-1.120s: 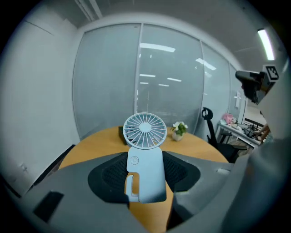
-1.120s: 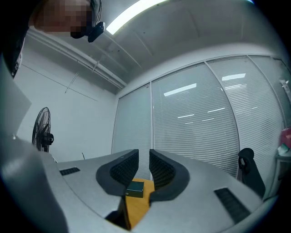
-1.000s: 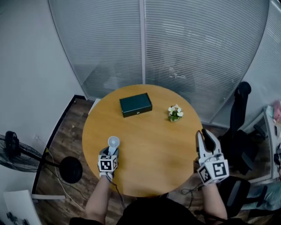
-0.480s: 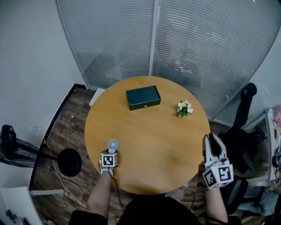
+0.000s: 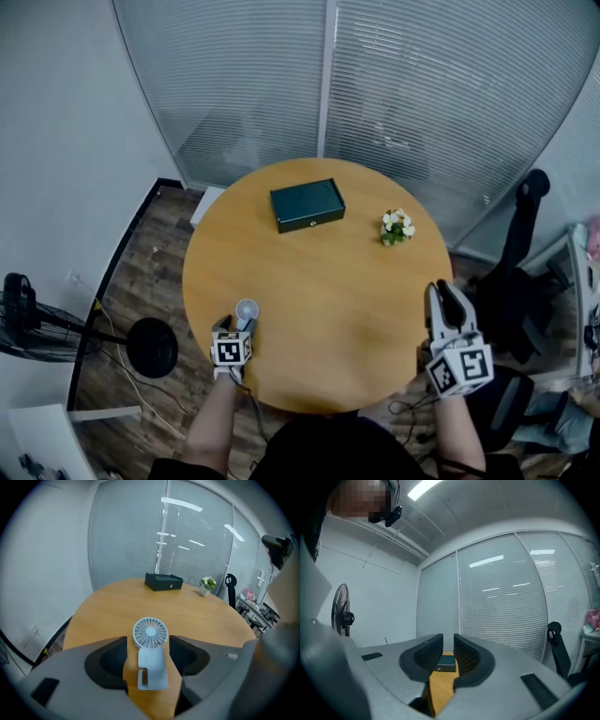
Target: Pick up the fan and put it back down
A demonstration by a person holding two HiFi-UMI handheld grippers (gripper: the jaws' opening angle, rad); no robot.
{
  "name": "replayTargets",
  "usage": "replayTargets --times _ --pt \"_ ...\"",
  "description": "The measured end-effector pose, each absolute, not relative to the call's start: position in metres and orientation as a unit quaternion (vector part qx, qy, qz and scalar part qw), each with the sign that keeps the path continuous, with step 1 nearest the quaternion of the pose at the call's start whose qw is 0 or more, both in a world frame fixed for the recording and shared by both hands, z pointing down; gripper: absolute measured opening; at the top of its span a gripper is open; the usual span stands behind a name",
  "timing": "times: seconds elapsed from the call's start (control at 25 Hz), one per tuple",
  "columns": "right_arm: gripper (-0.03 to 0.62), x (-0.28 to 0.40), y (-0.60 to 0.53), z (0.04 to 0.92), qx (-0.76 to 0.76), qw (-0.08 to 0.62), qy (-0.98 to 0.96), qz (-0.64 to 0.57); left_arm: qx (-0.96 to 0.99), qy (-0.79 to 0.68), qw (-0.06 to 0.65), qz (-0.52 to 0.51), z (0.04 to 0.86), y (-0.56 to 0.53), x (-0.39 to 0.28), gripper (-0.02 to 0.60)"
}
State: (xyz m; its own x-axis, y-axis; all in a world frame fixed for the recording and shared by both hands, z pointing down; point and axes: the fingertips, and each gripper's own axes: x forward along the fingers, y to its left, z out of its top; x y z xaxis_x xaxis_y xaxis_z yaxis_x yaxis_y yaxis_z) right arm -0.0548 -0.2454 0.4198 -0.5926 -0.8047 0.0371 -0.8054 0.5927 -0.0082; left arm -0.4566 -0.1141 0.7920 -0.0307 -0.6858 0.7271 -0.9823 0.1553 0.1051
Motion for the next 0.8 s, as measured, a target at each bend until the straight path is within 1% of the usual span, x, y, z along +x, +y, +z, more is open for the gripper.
replayTargets --times 0.12,0.24,0.32,0.44,0.52,0.6,0.72,0.8 --pt "0.068 -0.056 -0.250 0.422 0.451 0.016 -0.892 0.014 0.630 -0.696 0.271 0.213 0.742 -0.129 -0.457 0.273" --pt "0.066 -0.057 -0.252 0.423 0.449 0.013 -0.893 0.015 0.657 -0.702 0.214 0.172 0.678 -0.150 -0.445 0.264" --pt "0.067 -0.057 -0.253 0.422 0.445 0.010 -0.895 0.013 0.679 -0.699 0.177 0.137 0.627 -0.165 -0.427 0.251" --pt "0.077 -0.054 -0.255 0.420 0.438 0.006 -0.899 0.010 0.721 -0.678 0.115 0.087 0.547 -0.183 -0.380 0.231" --pt "0.077 -0.049 -0.257 0.419 0.436 0.003 -0.900 0.011 0.746 -0.660 0.076 0.053 0.498 -0.189 -0.345 0.200" --pt "0.070 -0.044 -0.257 0.416 0.435 -0.003 -0.900 0.011 0.763 -0.644 0.052 0.024 0.458 -0.193 -0.314 0.155" --pt "0.043 -0.038 -0.255 0.412 0.431 -0.013 -0.902 0.014 0.781 -0.623 0.038 0.004 0.425 -0.196 -0.269 0.085" --pt "0.034 -0.032 -0.253 0.408 0.428 -0.016 -0.904 0.013 0.792 -0.610 0.032 -0.008 0.410 -0.197 -0.243 0.062"
